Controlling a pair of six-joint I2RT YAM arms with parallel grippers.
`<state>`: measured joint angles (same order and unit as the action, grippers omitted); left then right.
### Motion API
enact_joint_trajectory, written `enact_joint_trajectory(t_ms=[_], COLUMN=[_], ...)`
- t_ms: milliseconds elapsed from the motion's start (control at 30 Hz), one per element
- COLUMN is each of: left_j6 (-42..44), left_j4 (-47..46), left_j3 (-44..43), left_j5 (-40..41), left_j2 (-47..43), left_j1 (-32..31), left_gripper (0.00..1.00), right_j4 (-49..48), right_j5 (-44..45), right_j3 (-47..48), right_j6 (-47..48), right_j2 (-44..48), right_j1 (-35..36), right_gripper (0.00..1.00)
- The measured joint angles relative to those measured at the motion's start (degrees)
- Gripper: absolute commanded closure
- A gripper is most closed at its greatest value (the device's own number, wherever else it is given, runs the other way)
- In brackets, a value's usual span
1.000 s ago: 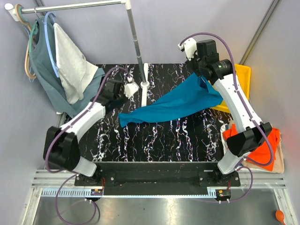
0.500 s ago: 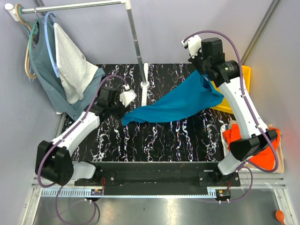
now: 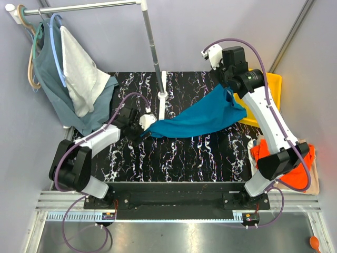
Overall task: Fold and stack the t-shirts
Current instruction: Flatten the tshirt out
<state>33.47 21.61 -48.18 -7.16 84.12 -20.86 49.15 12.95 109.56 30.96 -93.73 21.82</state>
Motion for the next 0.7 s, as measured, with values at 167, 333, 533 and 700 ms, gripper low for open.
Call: enact_joint_trajectory(t_ms=[167, 333, 533, 700], left_j6=[-0.07, -0.09, -0.24, -0.09], left_j4=[-0.35, -0.74, -0.68, -1.05], left_j3=[-0.22, -1.09, -2.56, -3.72], left_j5=[-0.15, -0.39, -1.31, -1.99], left_j2=[2.86, 4.7, 8.44, 10.16], left_j1=[-0.11, -0.13, -0.15, -0.15], left_gripper=[0.3, 0.4, 0.62, 1.0], right_j4=[-0.02, -0.44, -1.36, -1.38], right_j5=[0.07, 0.07, 0.09, 0.11], right_j3=[-1.55, -2.95, -4.17, -5.18], right_j6=[0.04, 0.04, 0.04, 0.07], right_j2=[0.0, 0.0, 0.13, 0.59], right_j1=[0.0, 0.0, 0.0, 0.0], right_gripper=[1.0, 1.0, 1.0, 1.0])
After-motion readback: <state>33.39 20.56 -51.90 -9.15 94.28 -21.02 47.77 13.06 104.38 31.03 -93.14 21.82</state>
